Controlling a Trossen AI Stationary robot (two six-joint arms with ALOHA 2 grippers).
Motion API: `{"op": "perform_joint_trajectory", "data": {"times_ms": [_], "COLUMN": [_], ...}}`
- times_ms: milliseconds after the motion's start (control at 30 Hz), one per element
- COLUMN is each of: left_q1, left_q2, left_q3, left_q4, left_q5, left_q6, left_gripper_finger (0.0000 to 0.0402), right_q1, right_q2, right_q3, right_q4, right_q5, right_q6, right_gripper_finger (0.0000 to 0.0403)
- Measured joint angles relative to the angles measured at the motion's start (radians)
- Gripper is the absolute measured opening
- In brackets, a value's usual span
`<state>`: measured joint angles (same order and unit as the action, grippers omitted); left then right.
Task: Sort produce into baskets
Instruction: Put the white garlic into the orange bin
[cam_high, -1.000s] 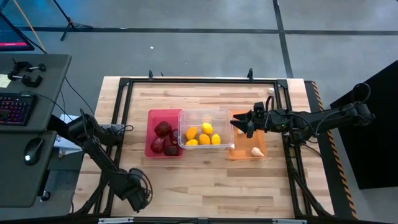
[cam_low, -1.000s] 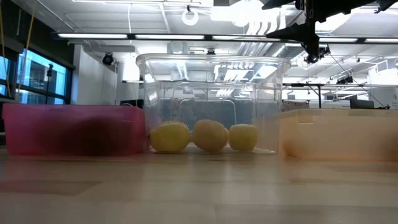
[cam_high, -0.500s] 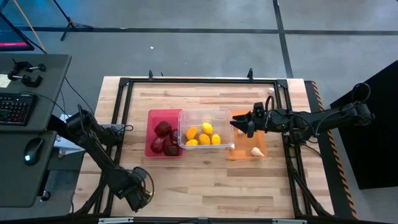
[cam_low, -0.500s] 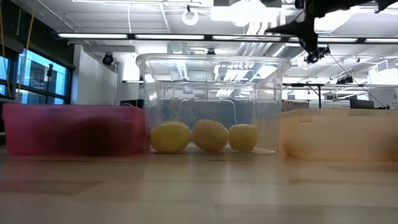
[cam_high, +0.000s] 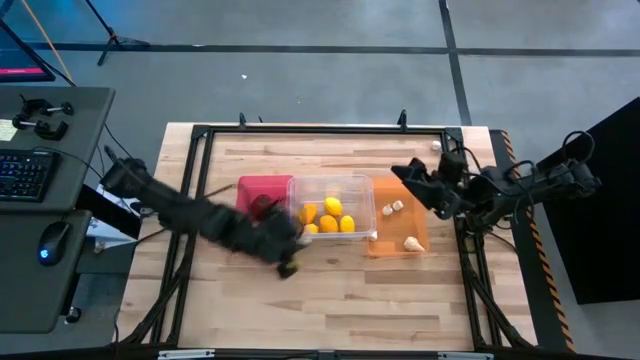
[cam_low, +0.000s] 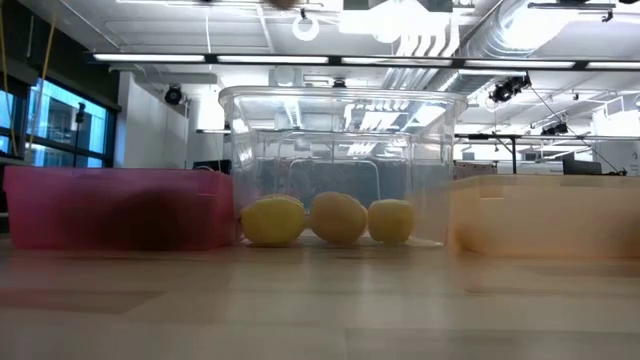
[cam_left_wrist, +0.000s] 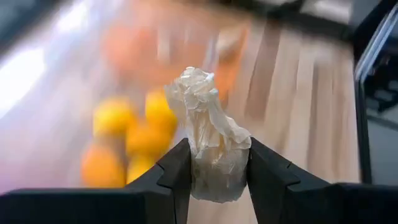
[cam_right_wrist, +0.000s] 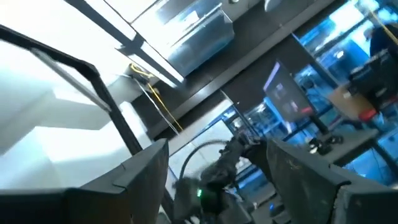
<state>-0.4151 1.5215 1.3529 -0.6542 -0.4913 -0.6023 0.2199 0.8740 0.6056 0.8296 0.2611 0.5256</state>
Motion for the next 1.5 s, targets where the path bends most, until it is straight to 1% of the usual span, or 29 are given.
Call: {"op": "perform_joint_trajectory", "data": {"times_ms": [67, 167, 267, 367, 467, 567, 700, 767, 900, 1033, 1167, 1300, 1400, 1500], "left_q1": [0.080, 0.185, 0.272, 0.335, 0.371, 0.388, 0.407, 0.418, 0.437, 0.442, 0.442, 0.441, 0.441, 0.441], "left_q2": [0.040, 0.121, 0.214, 0.303, 0.368, 0.403, 0.437, 0.447, 0.464, 0.463, 0.462, 0.461, 0.461, 0.444], "left_q3": [0.024, 0.064, 0.106, 0.155, 0.192, 0.198, 0.199, 0.199, 0.200, 0.200, 0.199, 0.199, 0.202, 0.209], "left_q4": [0.136, 0.337, 0.485, 0.572, 0.588, 0.601, 0.664, 0.707, 0.804, 0.819, 0.817, 0.837, 0.840, 0.775], "left_q5": [0.028, 0.037, 0.065, 0.091, 0.092, 0.095, 0.100, 0.128, 0.227, 0.229, 0.236, 0.271, 0.306, 0.353], "left_q6": [0.186, 0.389, 0.483, 0.478, 0.440, 0.414, 0.397, 0.395, 0.378, 0.345, 0.378, 0.396, 0.407, 0.463], "left_gripper_finger": [0.0108, 0.0108, 0.0108, 0.0109, 0.0109, 0.0109, 0.0109, 0.0109, 0.0112, 0.0139, 0.0182, 0.0221, 0.0240, 0.0247], "right_q1": [0.006, 0.014, 0.019, 0.019, 0.019, 0.019, 0.019, 0.019, 0.019, 0.019, 0.019, 0.019, 0.019, 0.019], "right_q2": [0.000, 0.004, 0.010, 0.009, 0.009, 0.009, 0.009, 0.009, 0.009, 0.009, 0.009, 0.009, 0.009, 0.008], "right_q3": [0.000, 0.000, 0.000, 0.000, 0.000, 0.000, 0.000, 0.000, 0.000, 0.000, 0.000, 0.000, 0.000, 0.000], "right_q4": [0.004, -0.002, -0.009, -0.009, -0.005, -0.001, -0.002, -0.003, -0.018, -0.022, -0.024, -0.024, -0.024, -0.024], "right_q5": [0.025, 0.074, 0.102, 0.106, 0.106, 0.107, 0.115, 0.116, 0.116, 0.115, 0.115, 0.115, 0.115, 0.115], "right_q6": [-0.031, -0.066, -0.099, -0.099, -0.100, -0.105, -0.104, -0.104, -0.105, -0.101, -0.102, -0.107, -0.108, -0.108], "right_gripper_finger": [0.0261, 0.0261, 0.0261, 0.0261, 0.0261, 0.0261, 0.0261, 0.0261, 0.0261, 0.0261, 0.0261, 0.0261, 0.0261, 0.0261]}}
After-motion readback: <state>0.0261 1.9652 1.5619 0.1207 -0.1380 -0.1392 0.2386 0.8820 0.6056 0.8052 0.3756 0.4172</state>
